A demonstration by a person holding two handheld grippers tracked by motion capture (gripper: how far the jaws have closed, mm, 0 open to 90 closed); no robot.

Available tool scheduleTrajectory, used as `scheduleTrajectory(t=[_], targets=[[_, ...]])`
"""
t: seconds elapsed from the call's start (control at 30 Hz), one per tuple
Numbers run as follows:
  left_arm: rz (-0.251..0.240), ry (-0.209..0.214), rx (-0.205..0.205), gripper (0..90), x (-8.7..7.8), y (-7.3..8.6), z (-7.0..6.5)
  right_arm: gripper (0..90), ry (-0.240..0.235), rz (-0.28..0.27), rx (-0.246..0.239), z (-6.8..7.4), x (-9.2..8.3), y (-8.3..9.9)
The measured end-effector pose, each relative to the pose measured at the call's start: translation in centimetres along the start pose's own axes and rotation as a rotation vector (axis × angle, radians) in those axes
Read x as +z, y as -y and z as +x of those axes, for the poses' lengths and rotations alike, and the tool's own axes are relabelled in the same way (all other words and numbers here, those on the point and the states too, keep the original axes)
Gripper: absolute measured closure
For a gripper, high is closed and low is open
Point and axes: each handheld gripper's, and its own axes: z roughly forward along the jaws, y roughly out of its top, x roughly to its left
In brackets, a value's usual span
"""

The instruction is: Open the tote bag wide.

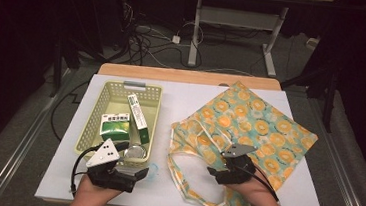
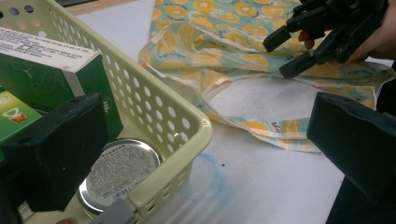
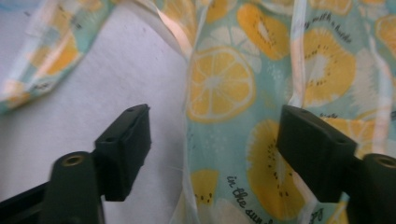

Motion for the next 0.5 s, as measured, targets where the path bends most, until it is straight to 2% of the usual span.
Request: scheduleTrajectory(t=[0.07, 0.2, 0.23, 0.27, 0.37, 0.5], targets=[[0.0, 0.002, 0.009, 0.0, 0.0, -0.2, -0.2, 20.7, 0.01, 0.034, 0.005, 0.1, 0.6, 0.1], [-0.003, 0.006, 0.016, 0.0, 0.1, -0.3, -0.6, 27.0, 0.027, 0.037, -0.01, 0.1, 0.7, 0.2], [0.005, 0.008, 0.021, 0.0, 0.1, -0.3, -0.7, 37.6, 0.04, 0.03, -0.001, 0.0, 0.5, 0.2], [0.008, 0.008, 0.024, 0.0, 0.1, -0.2, -0.7, 41.7, 0.047, 0.026, 0.01, -0.1, 0.4, 0.3], [0.001, 0.009, 0.017, 0.0, 0.0, -0.2, -0.6, 49.8, 0.046, 0.023, 0.036, -0.7, 0.2, 0.5], [0.004, 0.001, 0.01, 0.0, -0.2, 0.0, -0.4, 54.5, 0.043, -0.009, 0.071, -1.6, -0.4, 0.5]])
